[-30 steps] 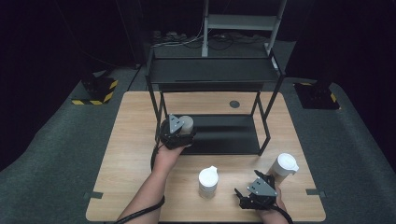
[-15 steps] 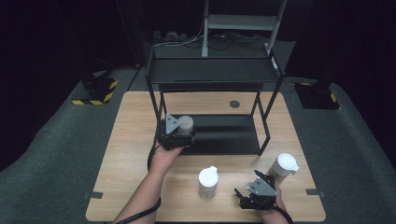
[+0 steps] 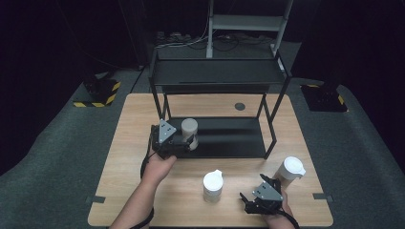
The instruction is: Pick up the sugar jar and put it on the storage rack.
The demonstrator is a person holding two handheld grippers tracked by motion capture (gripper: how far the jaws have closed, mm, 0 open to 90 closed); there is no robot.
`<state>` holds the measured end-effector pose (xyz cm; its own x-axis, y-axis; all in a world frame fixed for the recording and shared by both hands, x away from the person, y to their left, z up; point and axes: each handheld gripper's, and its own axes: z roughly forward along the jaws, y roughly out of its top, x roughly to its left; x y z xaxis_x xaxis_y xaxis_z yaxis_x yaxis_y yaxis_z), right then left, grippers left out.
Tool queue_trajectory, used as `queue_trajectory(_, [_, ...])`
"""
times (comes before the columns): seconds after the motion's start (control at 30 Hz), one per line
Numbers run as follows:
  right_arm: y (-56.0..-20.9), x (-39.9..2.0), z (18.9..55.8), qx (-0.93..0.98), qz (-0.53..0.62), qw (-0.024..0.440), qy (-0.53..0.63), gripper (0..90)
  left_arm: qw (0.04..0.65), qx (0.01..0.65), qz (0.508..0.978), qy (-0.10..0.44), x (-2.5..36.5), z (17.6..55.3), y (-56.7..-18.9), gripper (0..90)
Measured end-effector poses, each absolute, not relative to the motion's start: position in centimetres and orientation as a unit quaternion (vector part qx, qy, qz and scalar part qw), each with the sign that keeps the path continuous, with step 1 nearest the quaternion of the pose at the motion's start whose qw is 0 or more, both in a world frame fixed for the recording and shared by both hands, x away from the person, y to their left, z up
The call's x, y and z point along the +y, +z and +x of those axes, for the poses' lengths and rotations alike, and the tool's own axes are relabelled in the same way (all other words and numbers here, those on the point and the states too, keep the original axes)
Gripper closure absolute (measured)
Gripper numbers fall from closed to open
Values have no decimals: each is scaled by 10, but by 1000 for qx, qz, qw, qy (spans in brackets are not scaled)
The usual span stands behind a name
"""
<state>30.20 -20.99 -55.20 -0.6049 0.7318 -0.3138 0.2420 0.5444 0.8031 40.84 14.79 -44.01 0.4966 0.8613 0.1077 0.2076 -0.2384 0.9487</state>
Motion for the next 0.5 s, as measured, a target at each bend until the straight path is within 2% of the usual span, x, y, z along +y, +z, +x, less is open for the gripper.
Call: queue_trajectory(0.5, [-552,-210,302,815,298,330,371,12,492,375,704,348,174,383,-436,5])
